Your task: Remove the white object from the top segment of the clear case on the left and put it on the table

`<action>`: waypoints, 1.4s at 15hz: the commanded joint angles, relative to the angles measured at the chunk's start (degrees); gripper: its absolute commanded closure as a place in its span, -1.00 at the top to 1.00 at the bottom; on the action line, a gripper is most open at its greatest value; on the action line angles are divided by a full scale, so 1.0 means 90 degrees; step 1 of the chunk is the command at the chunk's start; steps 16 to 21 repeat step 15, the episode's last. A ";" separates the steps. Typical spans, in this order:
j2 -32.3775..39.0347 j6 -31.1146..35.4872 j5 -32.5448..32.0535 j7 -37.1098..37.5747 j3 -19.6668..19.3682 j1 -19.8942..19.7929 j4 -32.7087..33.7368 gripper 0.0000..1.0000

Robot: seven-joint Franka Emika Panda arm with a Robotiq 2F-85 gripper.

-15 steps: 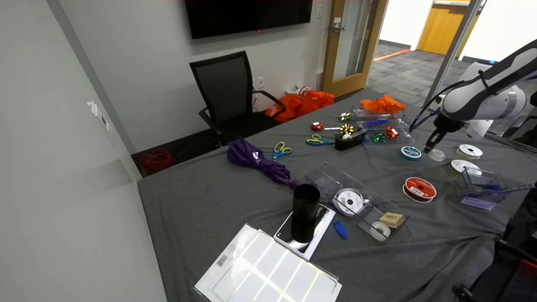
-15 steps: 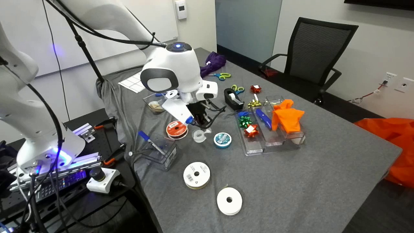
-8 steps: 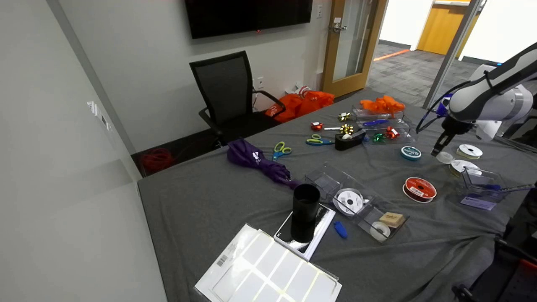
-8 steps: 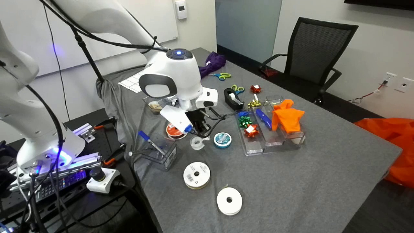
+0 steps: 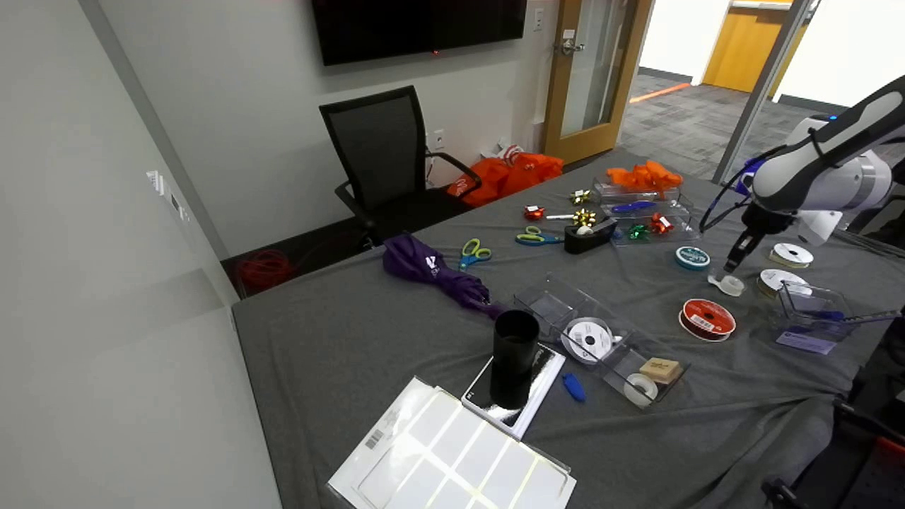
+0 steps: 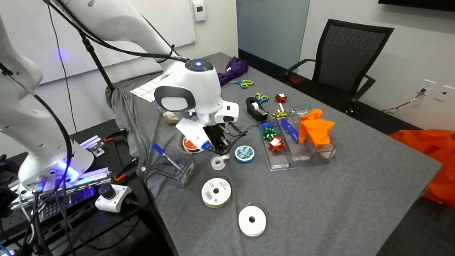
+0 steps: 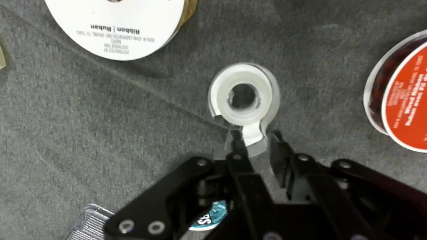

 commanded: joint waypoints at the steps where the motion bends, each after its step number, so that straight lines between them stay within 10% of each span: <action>1: 0.0074 -0.0014 0.0054 0.0030 -0.0077 0.0074 0.0069 0.16; 7: -0.0061 -0.0011 0.0091 0.0017 -0.0003 0.0083 -0.0035 0.96; 21: -0.0787 -0.0256 0.0582 -0.0489 0.0316 -0.0022 -0.0486 1.00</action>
